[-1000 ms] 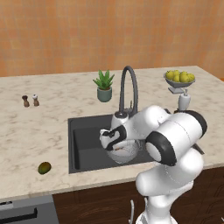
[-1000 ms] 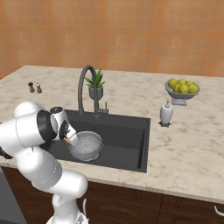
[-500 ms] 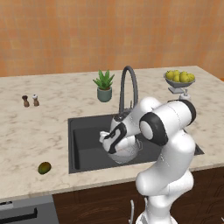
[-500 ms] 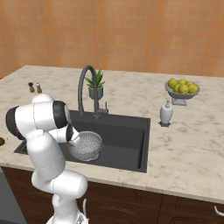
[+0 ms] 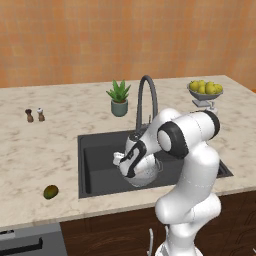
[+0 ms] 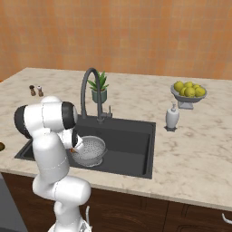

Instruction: Put the colander in the sink, put the apple, mango in the colander, and turn on the sink faucet and pour water over the colander.

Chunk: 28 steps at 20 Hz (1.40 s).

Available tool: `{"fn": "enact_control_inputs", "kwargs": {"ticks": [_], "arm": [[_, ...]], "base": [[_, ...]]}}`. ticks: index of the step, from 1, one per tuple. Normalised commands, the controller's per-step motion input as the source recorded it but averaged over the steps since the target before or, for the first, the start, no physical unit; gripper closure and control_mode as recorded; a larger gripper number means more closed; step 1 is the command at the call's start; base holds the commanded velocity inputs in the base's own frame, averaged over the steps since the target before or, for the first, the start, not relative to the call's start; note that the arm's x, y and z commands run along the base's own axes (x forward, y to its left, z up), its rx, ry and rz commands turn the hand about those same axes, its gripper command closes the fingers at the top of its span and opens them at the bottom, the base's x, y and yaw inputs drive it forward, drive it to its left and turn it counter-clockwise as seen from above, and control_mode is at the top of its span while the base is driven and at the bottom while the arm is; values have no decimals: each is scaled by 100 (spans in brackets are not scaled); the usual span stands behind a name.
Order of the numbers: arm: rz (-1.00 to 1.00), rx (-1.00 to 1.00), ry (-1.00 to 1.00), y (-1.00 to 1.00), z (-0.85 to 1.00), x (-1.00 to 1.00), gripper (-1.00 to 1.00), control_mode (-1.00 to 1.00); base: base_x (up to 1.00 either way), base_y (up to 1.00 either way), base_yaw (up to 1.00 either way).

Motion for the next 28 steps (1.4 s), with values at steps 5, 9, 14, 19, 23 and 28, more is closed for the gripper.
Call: {"fn": "enact_control_inputs", "kwargs": {"ticks": [5,9,14,19,23,28], "arm": [[0,0,0,0,0,0,-100,-100],[0,0,0,0,0,0,-100,-100],[0,0,0,0,4,2,-100,-100],[0,0,0,3,46,-9,-100,-100],[0,0,0,26,71,-34,-100,-100],[0,0,0,32,86,-38,-100,-100]], "base": [[0,0,0],[0,0,0],[0,0,0],[0,0,0],[0,0,0],[0,0,0]]}}
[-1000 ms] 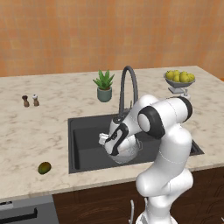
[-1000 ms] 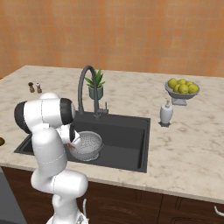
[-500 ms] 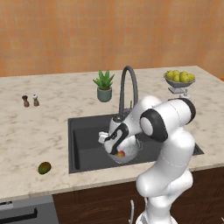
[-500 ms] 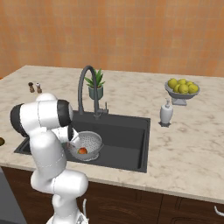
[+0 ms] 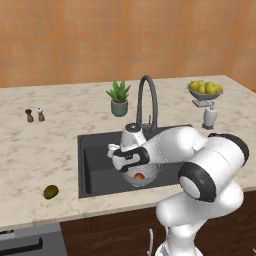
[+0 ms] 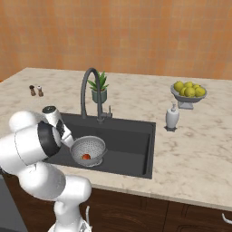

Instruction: Put the colander in the sink, put the apple, mango in the colander, and turn on the sink faucet and pour water over the colander.

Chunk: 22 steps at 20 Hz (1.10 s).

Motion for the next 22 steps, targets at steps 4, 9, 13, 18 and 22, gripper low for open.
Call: {"fn": "enact_control_inputs", "kwargs": {"ticks": [4,9,13,18,22], "arm": [[2,0,1,35,80,-55,-100,-100],[3,0,4,37,70,-63,-100,-100],[6,0,9,60,59,-51,-100,-100],[4,0,8,73,31,-48,-100,-100],[0,0,2,73,3,-32,-100,-100]], "base": [[0,0,0],[0,0,0],[0,0,0],[0,0,0],[0,0,0]]}}
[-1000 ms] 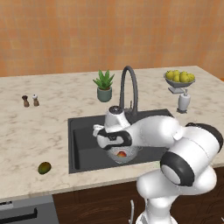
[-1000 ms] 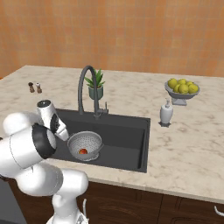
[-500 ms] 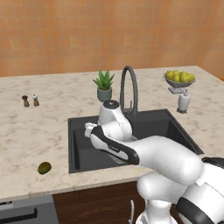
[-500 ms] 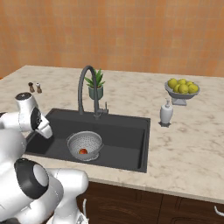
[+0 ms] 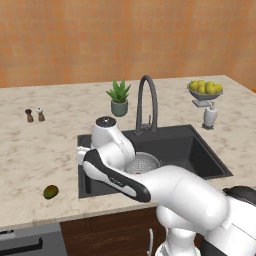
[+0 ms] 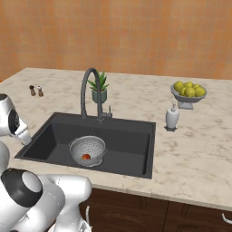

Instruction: Put the colander in the sink, put the apple, mango in the colander, and turn on the sink faucet and pour water over the colander.

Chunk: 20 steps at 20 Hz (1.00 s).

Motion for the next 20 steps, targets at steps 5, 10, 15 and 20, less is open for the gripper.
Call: {"fn": "enact_control_inputs", "kwargs": {"ticks": [5,10,15,20], "arm": [[0,0,0,25,0,-9,-100,-100],[3,0,0,11,0,0,-100,-100],[1,0,0,33,0,0,-100,-100],[0,0,0,44,-2,0,-100,-100]], "base": [[0,0,0],[0,0,0],[0,0,0],[0,0,0]]}}
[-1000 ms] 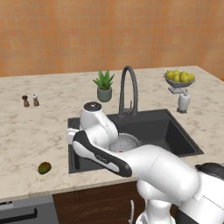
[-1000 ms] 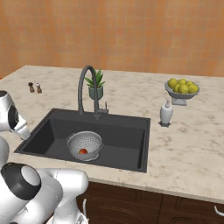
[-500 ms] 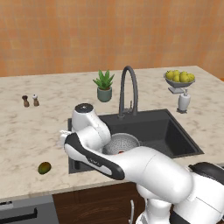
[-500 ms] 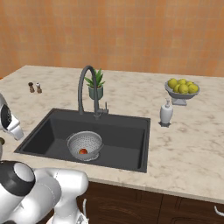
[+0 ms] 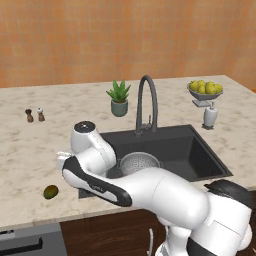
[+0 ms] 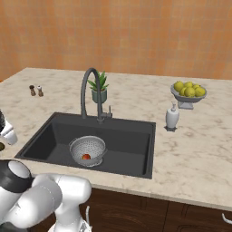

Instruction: Put the colander in the sink, put the apple, mango in the colander, and turn on the sink faucet and pour water over the colander.

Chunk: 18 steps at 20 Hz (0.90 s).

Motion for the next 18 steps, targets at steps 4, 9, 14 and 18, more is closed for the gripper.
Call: {"fn": "enact_control_inputs", "kwargs": {"ticks": [4,9,14,18], "arm": [[0,0,0,61,-6,0,-100,-100],[0,0,0,53,-11,7,-100,-100],[0,0,0,33,-14,2,-100,-100],[0,0,0,22,-25,2,-100,-100]], "base": [[0,0,0],[0,0,0],[0,0,0],[0,0,0]]}}
